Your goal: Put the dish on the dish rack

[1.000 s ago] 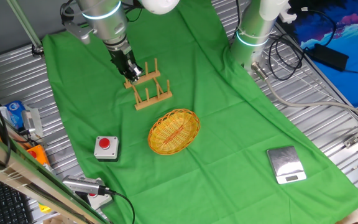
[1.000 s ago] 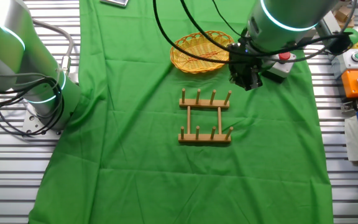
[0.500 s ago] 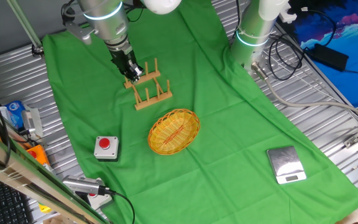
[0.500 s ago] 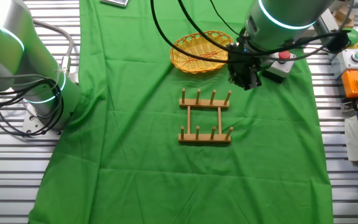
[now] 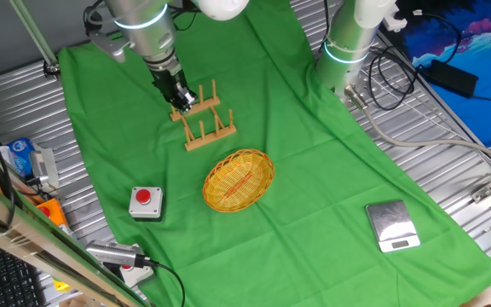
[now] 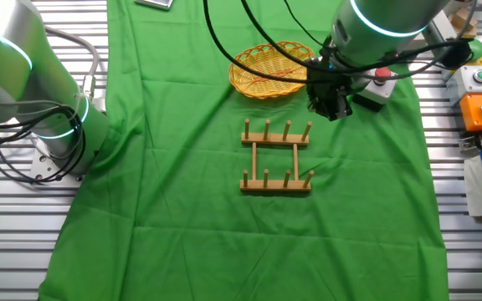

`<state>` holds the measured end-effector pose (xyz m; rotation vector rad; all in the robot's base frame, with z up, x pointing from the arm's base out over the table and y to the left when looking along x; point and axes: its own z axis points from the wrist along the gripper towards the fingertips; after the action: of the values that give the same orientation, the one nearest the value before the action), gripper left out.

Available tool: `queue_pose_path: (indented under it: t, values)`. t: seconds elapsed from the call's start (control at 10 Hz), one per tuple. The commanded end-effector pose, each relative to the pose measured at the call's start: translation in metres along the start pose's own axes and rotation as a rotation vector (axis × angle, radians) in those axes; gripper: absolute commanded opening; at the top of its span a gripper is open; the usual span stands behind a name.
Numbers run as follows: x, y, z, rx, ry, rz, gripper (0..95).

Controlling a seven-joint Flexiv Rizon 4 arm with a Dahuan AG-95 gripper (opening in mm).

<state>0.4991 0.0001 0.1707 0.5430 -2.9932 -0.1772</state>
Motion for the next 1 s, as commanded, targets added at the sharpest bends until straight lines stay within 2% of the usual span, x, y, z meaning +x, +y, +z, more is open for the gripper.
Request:
queue_pose_path:
  t: [0.1,0.3,0.6,1.0]
  values:
    - [-0.009,0.011,-0.001,-0.016,0.041,-0.023,0.0]
    - [-0.024,0.047,0.009,0.004,0.038,0.017,0.0]
    - [-0.04,0.089,0.025,0.021,0.028,0.088,0.0]
    - [-0.057,0.128,0.05,0.044,0.019,0.148,0.0]
